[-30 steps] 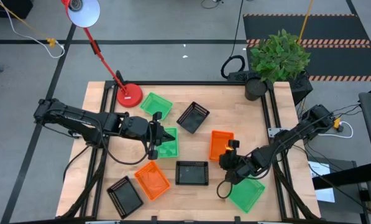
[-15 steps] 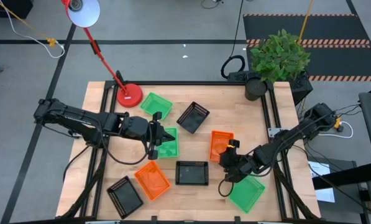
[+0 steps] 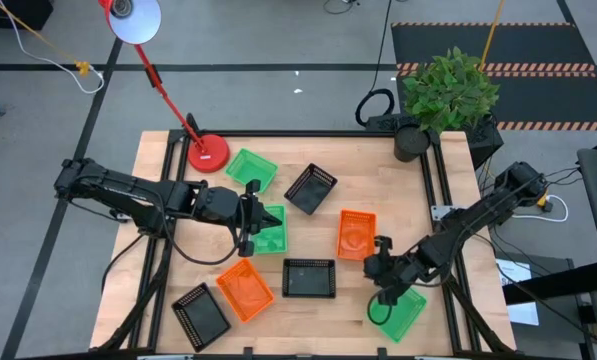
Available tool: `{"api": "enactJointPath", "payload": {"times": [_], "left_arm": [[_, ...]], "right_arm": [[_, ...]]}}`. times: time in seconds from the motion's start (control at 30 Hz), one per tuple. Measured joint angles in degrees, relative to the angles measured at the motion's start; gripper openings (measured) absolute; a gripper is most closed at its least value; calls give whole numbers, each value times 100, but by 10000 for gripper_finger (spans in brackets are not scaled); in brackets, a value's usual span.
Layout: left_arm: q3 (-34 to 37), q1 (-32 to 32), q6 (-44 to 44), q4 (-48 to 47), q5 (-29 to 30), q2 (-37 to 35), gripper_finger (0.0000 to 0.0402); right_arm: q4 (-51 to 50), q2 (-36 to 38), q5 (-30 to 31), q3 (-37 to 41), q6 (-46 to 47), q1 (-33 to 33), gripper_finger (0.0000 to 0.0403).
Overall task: Stack baskets by color
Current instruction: Stack the top orange bin on top of the middle orange bin
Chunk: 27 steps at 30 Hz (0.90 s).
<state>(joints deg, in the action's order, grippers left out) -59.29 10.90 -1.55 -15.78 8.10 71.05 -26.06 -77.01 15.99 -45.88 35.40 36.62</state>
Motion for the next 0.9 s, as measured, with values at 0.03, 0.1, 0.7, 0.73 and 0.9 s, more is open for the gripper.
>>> {"api": "enactJointPath", "payload": {"times": [0.03,0.1,0.7,0.73,0.9], "left_arm": [[0,-1,-2,11,0,0,17],[0,0,-4,69,0,0,17],[-2,-15,-208,333,0,230,17],[-2,-27,-285,326,0,277,17],[-2,-65,-443,403,4,486,17]], "right_arm": [[13,0,-2,65,-2,0,43],[-12,0,-2,191,-4,-41,23],[-435,0,52,330,146,-184,1],[-435,0,52,330,147,-193,1],[-475,0,48,330,190,-214,1]]}}
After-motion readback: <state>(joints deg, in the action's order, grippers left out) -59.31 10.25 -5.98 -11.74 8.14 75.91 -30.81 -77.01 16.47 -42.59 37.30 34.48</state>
